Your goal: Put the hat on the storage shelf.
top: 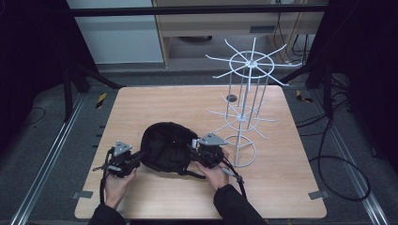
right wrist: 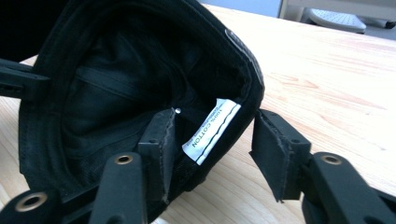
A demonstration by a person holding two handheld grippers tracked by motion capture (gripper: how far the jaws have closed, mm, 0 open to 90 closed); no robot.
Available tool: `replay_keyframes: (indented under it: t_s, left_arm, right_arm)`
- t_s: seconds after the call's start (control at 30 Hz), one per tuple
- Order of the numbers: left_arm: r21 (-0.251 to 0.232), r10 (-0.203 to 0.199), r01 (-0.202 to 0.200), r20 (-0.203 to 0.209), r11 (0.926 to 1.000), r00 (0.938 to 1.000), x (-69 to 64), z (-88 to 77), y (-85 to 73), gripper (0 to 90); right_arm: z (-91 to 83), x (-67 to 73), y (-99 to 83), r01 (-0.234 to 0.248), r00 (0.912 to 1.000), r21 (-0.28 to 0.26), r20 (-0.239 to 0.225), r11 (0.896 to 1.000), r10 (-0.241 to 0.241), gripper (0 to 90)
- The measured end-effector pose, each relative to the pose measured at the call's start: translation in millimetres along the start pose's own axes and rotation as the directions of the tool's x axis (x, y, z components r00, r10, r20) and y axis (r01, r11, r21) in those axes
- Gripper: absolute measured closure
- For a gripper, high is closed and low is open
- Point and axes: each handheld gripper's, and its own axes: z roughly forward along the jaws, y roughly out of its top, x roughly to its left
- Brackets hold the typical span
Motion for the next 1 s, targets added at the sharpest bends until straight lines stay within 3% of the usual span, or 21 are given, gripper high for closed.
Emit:
replay_keyframes:
  t_s: [0.13,0.3,0.43,0.57,0.63,0.7,0.8,0.87,1.0]
  left_arm:
    - [0.011,-0.001,0.001,0.0,0.9999,1.0,0.2,1.6,-0.3,83.2]
    - [0.016,-0.014,0.014,0.003,0.9998,0.9999,-0.5,2.6,0.3,84.0]
    - [0.011,-0.025,0.025,0.009,0.9996,0.9997,-1.6,4.6,1.0,84.1]
    - [0.0,-0.041,0.041,0.01,0.9992,0.9991,-1.1,10.8,3.9,84.2]
    - [-0.006,-0.059,0.059,0.017,0.9982,0.9981,-0.5,14.6,4.9,84.2]
    - [-0.007,-0.077,0.077,0.022,0.997,0.9968,-0.3,19.1,5.6,84.2]
    - [-0.006,-0.074,0.074,0.009,0.9973,0.9972,-1.9,24.2,6.0,84.3]
    - [-0.004,-0.074,0.074,0.001,0.9973,0.9973,-2.7,27.3,6.0,84.4]
    - [-0.013,-0.085,0.085,-0.007,0.9963,0.9964,-2.5,31.2,6.2,84.4]
  right_arm:
    - [3.7,1.9,0.4,-0.006,0.9995,0.017,0.031,1.0,0.005,62.5]
    - [3.8,1.0,0.2,-0.008,0.9994,0.046,0.034,0.999,0.006,78.6]
    - [-1.8,2.9,3.5,0.034,0.9992,0.0,0.019,0.999,-0.034,81.1]
    - [-9.4,7.6,10.7,0.103,0.9942,-0.067,-0.024,0.992,-0.104,81.4]
    - [-14.3,11.1,15.4,0.165,0.9849,-0.097,-0.037,0.982,-0.169,81.5]
    - [-18.4,13.7,18.3,0.2,0.9758,-0.128,-0.063,0.971,-0.209,81.6]
    - [-22.2,16.5,18.4,0.24,0.959,-0.155,-0.116,0.958,-0.259,81.8]
    - [-21.8,19.4,15.7,0.266,0.9442,-0.154,-0.157,0.952,-0.289,81.9]
    - [-19.4,27.6,9.9,0.302,0.9063,-0.149,-0.261,0.942,-0.332,82.1]
